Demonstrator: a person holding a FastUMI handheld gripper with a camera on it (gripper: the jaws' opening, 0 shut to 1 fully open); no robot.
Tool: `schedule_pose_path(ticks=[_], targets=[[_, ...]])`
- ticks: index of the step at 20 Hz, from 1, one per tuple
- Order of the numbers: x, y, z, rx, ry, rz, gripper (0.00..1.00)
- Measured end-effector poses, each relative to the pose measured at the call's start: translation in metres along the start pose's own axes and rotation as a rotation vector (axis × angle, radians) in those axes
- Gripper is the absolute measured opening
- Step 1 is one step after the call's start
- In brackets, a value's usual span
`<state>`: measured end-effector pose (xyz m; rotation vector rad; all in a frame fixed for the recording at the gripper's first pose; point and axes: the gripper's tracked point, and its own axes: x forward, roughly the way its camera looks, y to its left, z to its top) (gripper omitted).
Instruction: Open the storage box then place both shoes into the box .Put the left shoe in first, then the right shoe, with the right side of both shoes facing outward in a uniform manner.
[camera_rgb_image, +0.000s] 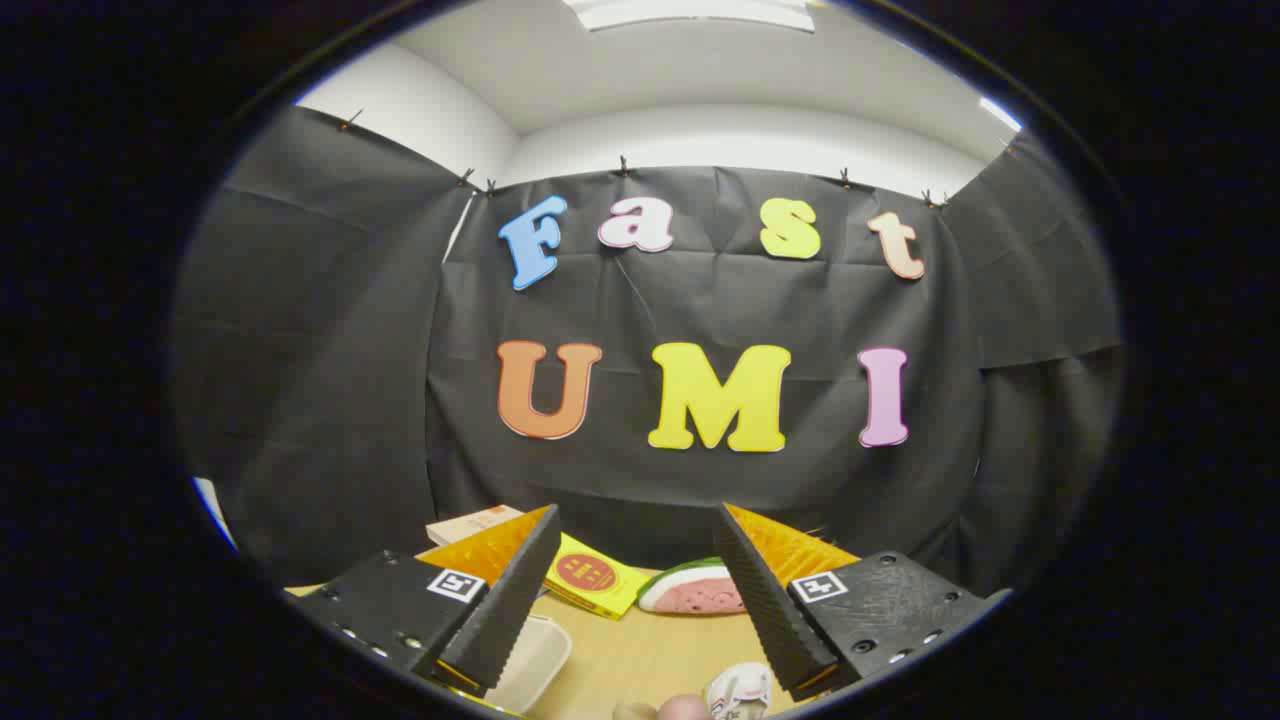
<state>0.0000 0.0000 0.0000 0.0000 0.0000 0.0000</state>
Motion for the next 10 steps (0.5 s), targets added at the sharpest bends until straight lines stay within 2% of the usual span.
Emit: schedule_pose_path(ticks=[10], targets=[[-0.014,-0.052,0.006,0.003,-0.007,-0.091,0.95]])
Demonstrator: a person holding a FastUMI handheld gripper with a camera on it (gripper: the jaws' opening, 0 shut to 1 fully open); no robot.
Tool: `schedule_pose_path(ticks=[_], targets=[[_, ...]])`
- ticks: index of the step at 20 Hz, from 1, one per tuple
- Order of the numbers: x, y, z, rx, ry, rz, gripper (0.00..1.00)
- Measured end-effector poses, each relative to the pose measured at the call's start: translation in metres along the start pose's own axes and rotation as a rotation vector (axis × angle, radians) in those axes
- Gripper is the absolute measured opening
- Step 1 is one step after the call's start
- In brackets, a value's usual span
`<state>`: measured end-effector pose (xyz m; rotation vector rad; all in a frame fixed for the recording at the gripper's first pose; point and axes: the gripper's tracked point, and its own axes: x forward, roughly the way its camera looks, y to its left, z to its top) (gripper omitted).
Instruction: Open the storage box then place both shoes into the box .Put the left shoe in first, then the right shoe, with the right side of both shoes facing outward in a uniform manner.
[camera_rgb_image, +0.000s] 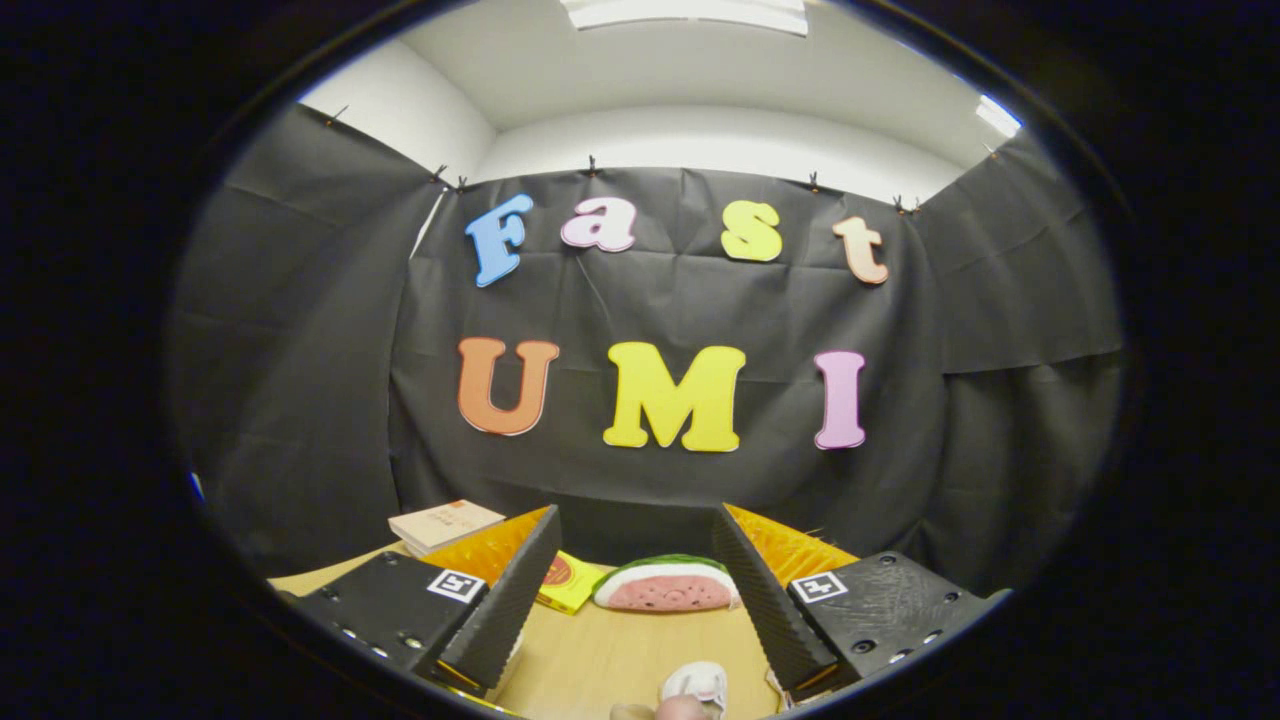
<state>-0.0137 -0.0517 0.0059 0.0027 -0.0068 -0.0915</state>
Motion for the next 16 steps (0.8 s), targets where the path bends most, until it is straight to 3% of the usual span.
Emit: schedule_pose_path(ticks=[10,16], targets=[[-0.005,-0.001,0.005,0.006,0.0,-0.014,0.95],[-0.003,0.025,-0.018,0.023,0.067,0.038,0.95]])
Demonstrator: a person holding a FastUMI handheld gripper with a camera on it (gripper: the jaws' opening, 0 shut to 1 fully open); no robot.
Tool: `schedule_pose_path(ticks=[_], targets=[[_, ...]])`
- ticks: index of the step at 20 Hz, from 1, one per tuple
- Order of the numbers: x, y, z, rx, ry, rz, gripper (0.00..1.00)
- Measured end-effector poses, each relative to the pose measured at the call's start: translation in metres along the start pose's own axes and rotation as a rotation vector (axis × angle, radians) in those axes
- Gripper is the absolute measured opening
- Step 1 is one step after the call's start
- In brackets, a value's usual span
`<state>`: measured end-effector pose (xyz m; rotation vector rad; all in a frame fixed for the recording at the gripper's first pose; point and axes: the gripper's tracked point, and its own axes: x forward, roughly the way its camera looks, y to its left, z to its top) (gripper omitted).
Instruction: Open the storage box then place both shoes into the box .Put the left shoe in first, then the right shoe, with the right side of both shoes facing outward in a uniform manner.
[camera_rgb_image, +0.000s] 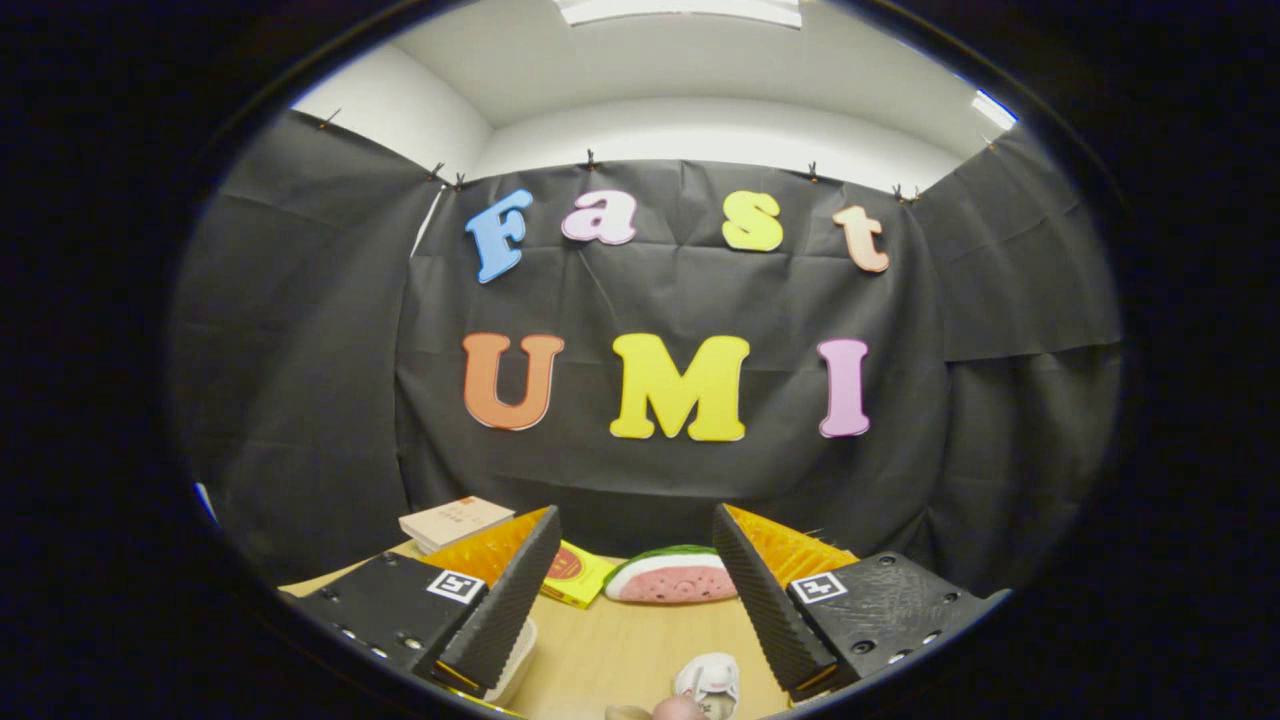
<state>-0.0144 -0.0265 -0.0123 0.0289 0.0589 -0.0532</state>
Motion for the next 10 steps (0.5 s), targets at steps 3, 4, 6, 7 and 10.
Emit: schedule_pose_path(ticks=[3,4,6,7,10], targets=[[0.008,0.021,-0.029,0.005,0.067,0.057,0.95],[0.009,0.032,-0.044,0.007,0.1,0.088,0.95],[0.01,0.055,-0.07,0.01,0.156,0.175,0.95],[0.009,0.067,-0.081,0.017,0.185,0.22,0.95],[0.004,0.087,-0.123,0.082,0.287,0.308,0.95]])
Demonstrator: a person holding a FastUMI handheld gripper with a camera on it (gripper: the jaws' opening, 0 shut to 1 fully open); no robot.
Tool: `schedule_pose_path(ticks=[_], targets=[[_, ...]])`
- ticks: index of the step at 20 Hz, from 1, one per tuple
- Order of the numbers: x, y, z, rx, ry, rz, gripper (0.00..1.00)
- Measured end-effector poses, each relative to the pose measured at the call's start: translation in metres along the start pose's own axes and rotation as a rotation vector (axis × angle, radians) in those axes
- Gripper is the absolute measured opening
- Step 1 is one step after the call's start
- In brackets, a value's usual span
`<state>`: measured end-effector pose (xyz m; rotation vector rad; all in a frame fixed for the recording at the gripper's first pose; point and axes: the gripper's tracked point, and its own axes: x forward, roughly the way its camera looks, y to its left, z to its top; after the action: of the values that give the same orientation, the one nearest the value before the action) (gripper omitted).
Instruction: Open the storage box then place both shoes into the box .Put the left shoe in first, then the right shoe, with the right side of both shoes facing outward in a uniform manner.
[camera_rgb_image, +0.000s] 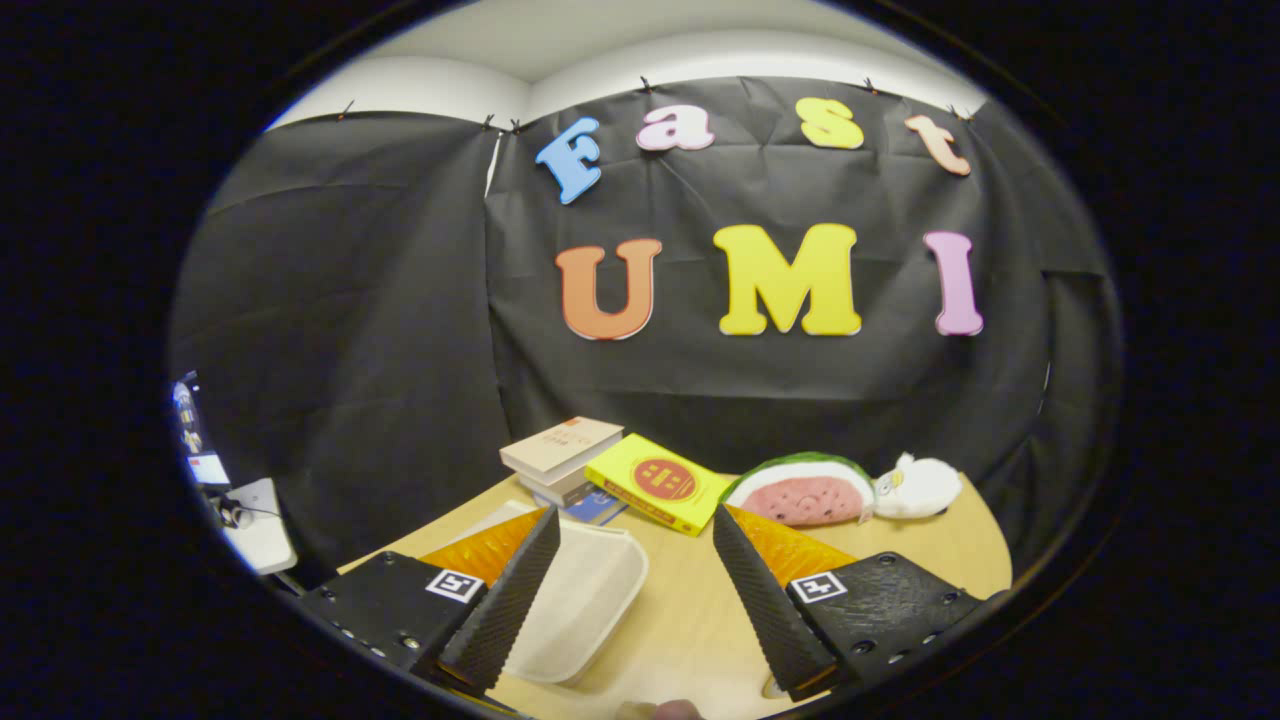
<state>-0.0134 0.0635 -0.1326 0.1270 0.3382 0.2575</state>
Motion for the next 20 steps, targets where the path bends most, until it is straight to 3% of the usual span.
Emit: schedule_pose_path(ticks=[8,14,20], targets=[[0.022,0.017,-0.11,0.253,0.302,0.126,0.95],[0.041,0.032,-0.148,0.445,0.426,0.189,0.95],[0.063,0.039,-0.158,0.597,0.5,0.242,0.95]])
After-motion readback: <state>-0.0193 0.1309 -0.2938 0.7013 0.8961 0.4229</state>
